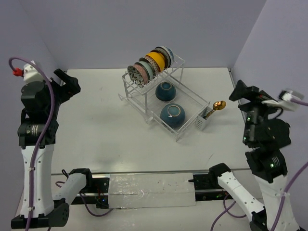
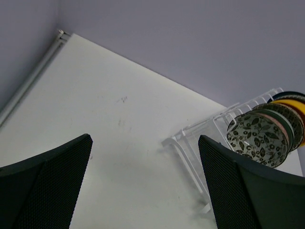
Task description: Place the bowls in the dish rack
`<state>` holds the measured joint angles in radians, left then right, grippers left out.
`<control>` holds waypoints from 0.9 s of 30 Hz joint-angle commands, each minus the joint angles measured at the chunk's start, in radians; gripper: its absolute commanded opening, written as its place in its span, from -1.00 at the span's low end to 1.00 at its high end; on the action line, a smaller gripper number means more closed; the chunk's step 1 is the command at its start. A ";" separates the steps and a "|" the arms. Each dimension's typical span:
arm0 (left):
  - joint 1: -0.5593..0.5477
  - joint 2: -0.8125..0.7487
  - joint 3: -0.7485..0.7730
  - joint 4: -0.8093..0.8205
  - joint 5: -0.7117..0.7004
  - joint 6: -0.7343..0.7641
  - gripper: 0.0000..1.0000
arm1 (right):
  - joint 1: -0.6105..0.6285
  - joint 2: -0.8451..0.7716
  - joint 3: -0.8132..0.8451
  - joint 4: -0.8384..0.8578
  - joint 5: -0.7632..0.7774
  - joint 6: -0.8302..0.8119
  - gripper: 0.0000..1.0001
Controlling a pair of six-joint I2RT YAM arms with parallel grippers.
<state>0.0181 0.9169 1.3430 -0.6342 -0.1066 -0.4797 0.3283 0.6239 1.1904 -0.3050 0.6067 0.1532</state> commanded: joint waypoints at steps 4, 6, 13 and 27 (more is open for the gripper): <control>0.005 -0.084 0.151 -0.093 -0.119 0.069 0.99 | 0.008 -0.147 0.006 -0.048 0.016 -0.041 1.00; 0.005 -0.099 0.177 -0.104 -0.122 0.073 0.98 | 0.024 -0.191 0.000 -0.046 0.022 -0.046 1.00; -0.009 -0.176 0.200 -0.134 -0.136 0.075 0.99 | 0.057 -0.314 -0.025 -0.054 0.013 -0.095 1.00; -0.061 -0.193 0.142 -0.102 -0.111 0.026 0.99 | 0.138 -0.421 -0.078 -0.037 0.056 -0.138 1.00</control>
<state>-0.0391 0.7109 1.4853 -0.7692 -0.2340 -0.4389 0.4084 0.2485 1.1168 -0.3508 0.6476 0.0345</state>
